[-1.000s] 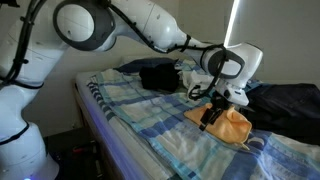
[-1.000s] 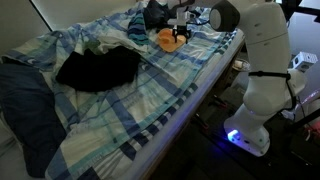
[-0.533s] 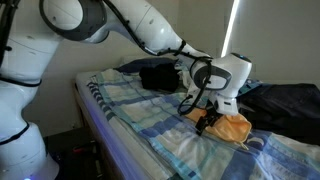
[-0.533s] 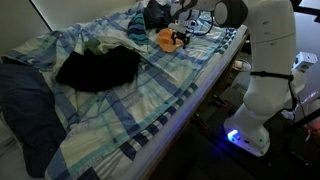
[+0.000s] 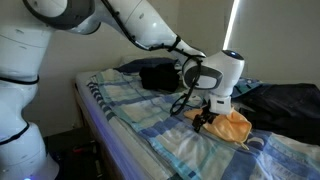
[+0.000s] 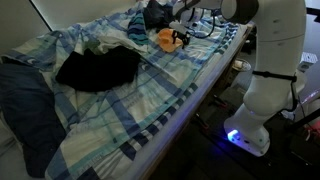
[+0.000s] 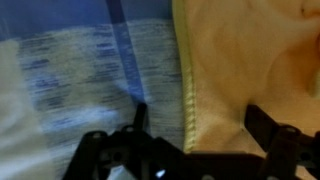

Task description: Unfold the yellow towel

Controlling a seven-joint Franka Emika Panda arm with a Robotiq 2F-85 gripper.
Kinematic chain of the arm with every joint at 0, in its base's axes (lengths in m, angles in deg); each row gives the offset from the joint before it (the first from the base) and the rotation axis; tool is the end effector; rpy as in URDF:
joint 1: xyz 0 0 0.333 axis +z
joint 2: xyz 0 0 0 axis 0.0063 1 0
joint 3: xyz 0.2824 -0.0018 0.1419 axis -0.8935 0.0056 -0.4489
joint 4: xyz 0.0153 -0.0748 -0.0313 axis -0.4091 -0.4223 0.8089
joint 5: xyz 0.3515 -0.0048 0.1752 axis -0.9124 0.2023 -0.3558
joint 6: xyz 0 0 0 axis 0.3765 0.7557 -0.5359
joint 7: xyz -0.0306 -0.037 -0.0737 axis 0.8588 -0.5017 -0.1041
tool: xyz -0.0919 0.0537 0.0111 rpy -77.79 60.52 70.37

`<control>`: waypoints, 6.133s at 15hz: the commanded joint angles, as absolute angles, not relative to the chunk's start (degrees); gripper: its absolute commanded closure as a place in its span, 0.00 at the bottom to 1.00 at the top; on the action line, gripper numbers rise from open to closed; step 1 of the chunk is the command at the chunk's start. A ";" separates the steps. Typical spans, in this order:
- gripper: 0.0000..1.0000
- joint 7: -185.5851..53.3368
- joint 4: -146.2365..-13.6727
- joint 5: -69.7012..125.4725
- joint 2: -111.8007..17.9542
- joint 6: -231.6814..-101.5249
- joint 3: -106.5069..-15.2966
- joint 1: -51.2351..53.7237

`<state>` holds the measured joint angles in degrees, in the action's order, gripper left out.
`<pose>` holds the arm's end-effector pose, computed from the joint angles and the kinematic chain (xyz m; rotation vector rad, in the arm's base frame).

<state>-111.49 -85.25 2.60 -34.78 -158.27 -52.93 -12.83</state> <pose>0.6190 -0.2600 0.3100 -2.1259 2.0105 0.0449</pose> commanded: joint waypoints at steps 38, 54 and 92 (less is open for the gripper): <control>0.96 -120.63 -95.13 21.77 -47.31 -157.40 -49.16 -6.63; 0.99 -118.07 -98.19 22.47 -48.06 -152.12 -49.93 -7.72; 0.00 -116.40 -109.83 33.66 -65.39 -136.63 -51.34 -9.35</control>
<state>-117.57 -109.61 32.73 -62.81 -139.03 -50.15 -8.40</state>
